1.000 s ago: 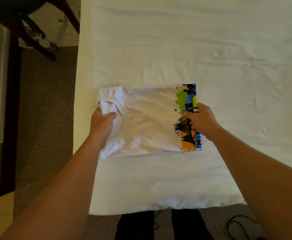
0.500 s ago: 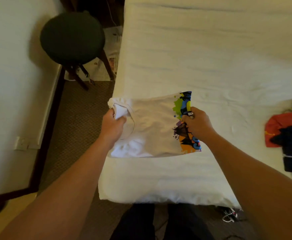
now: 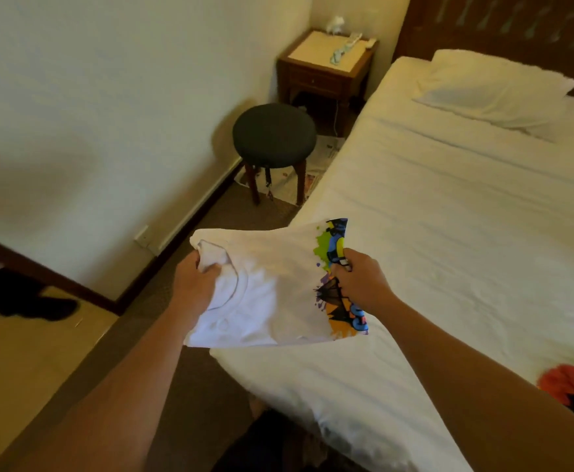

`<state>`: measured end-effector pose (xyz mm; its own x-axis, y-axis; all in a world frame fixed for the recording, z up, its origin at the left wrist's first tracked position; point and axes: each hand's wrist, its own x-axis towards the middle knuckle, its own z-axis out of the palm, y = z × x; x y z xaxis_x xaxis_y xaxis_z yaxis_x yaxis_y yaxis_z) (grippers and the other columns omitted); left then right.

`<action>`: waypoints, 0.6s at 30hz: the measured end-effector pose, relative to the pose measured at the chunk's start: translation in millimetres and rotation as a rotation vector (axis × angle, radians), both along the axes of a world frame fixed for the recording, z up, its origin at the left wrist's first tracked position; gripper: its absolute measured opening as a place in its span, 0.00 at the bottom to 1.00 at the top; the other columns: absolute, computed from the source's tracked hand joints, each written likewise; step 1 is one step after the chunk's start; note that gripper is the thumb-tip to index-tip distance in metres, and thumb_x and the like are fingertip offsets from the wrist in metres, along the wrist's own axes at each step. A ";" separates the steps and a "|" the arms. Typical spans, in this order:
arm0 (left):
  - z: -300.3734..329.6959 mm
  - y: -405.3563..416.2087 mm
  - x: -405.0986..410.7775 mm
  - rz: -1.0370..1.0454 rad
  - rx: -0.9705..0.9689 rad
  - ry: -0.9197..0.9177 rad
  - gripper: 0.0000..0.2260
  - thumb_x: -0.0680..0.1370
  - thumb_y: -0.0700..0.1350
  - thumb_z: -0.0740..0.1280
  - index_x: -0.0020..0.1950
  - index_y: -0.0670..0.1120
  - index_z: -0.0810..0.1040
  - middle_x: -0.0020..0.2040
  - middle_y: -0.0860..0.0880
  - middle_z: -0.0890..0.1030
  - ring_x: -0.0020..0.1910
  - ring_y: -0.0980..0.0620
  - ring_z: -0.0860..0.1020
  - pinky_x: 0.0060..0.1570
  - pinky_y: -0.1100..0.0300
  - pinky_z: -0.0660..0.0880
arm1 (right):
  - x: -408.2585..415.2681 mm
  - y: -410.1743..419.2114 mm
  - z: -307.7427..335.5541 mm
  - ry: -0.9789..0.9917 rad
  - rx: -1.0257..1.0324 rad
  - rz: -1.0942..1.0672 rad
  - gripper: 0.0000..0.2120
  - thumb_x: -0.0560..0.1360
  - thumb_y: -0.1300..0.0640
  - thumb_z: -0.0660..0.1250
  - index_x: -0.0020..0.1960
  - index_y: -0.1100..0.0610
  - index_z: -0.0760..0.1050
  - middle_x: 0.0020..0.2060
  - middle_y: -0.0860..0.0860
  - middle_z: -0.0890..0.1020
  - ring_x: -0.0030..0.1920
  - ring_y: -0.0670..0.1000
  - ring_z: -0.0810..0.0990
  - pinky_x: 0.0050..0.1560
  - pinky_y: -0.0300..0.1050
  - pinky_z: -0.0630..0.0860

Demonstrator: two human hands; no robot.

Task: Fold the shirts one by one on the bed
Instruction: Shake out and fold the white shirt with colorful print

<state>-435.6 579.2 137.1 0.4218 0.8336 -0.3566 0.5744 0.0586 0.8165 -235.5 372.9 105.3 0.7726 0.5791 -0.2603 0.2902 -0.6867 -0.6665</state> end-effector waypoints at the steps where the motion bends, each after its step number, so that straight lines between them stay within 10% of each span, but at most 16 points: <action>1: 4.9 -4.4 -16.7 0.044 -0.004 -0.004 0.17 0.82 0.39 0.65 0.71 0.46 0.75 0.61 0.48 0.77 0.59 0.48 0.73 0.56 0.53 0.66 | -9.5 4.3 3.3 -0.002 -0.001 0.041 0.11 0.80 0.57 0.64 0.39 0.51 0.67 0.34 0.49 0.72 0.39 0.57 0.71 0.34 0.46 0.65; 4: 17.4 -9.9 -58.0 0.156 -0.011 -0.023 0.18 0.83 0.39 0.64 0.73 0.46 0.73 0.62 0.46 0.76 0.60 0.46 0.73 0.57 0.53 0.67 | -33.3 23.8 10.6 0.018 0.009 0.136 0.04 0.80 0.57 0.63 0.50 0.57 0.74 0.39 0.52 0.76 0.43 0.57 0.73 0.37 0.49 0.66; 8: 26.6 1.3 -101.5 0.328 0.006 -0.016 0.21 0.83 0.41 0.65 0.76 0.47 0.70 0.69 0.43 0.74 0.67 0.39 0.72 0.63 0.47 0.69 | -62.4 57.3 20.3 0.042 0.057 0.227 0.22 0.82 0.55 0.63 0.75 0.54 0.69 0.60 0.54 0.80 0.51 0.52 0.76 0.50 0.42 0.68; 18: 40.2 75.4 -258.1 0.705 -0.044 -0.185 0.23 0.82 0.42 0.68 0.76 0.48 0.69 0.72 0.44 0.73 0.69 0.37 0.71 0.63 0.45 0.71 | -181.9 211.7 36.7 0.023 0.181 0.591 0.20 0.82 0.58 0.64 0.74 0.51 0.70 0.52 0.45 0.80 0.50 0.51 0.80 0.53 0.45 0.75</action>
